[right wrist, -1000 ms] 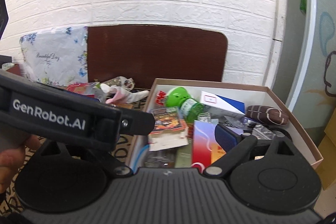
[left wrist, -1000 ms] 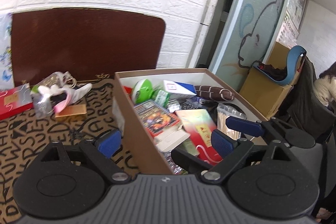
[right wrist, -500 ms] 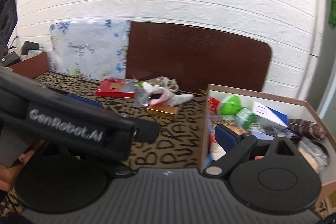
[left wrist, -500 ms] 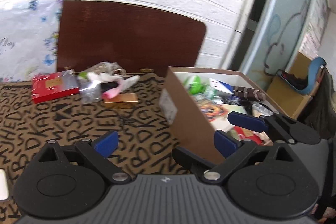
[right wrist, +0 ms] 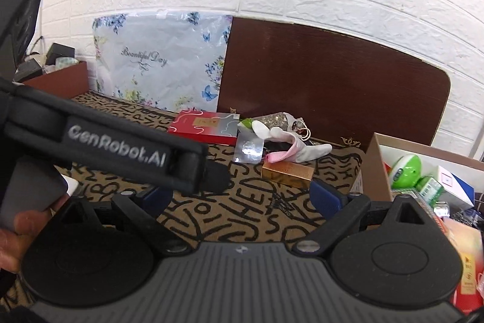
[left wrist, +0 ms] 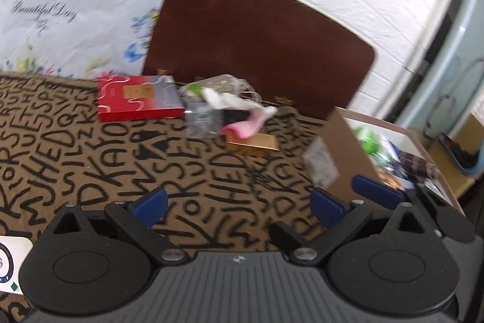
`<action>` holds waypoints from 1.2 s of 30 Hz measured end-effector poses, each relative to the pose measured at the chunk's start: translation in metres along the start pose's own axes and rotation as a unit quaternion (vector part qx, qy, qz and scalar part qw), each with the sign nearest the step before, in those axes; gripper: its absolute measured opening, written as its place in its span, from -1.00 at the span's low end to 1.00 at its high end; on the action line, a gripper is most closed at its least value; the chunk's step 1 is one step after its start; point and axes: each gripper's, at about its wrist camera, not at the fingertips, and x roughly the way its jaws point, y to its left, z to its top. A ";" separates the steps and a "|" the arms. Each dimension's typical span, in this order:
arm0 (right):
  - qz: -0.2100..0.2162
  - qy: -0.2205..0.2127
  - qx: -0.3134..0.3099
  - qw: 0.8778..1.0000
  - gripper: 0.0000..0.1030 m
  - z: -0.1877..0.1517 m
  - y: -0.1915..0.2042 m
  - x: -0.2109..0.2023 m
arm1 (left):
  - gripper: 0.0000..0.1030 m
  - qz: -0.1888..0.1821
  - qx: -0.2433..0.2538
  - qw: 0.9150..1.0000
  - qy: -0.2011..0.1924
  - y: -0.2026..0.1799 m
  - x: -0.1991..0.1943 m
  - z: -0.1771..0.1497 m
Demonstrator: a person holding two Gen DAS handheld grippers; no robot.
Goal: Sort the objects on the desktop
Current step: 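Withdraw the left gripper from the box toward the clear hook, then close the left gripper on the clear hook while the right grasps the gold box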
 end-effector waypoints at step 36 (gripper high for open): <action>-0.087 0.036 0.069 0.993 0.82 -0.020 -0.039 0.163 | 0.76 0.040 0.015 0.999 0.013 0.036 0.168 0.064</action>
